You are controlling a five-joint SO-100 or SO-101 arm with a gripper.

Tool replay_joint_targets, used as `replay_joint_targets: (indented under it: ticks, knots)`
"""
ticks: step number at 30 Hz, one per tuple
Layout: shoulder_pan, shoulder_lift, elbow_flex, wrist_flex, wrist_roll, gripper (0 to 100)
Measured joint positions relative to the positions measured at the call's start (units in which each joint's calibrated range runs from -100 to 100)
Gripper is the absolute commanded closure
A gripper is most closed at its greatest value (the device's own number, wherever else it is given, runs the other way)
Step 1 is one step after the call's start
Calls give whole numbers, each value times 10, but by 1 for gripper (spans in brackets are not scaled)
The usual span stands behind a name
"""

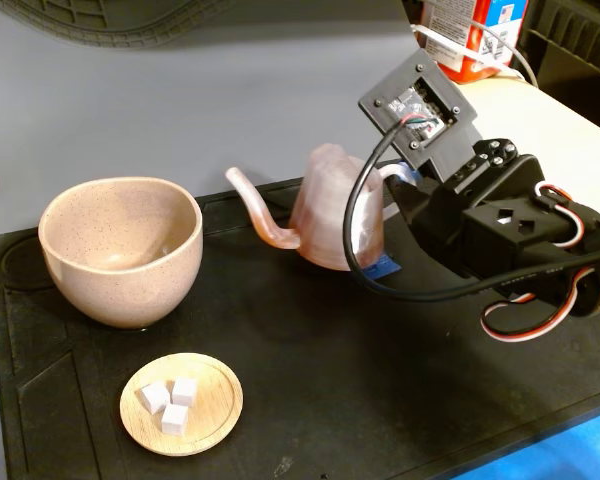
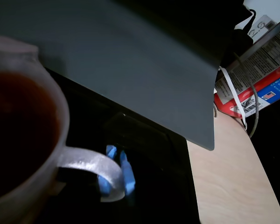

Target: Pick up a kettle and pour liquid into a cup.

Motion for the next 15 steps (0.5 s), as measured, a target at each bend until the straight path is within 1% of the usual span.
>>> replay_joint_targets:
  ticks: [4, 10, 15]
  knots:
    - [-12, -41, 1, 38, 0, 99]
    - [-11, -88, 29, 43, 0, 99]
    - [-11, -138, 33, 102, 0, 99]
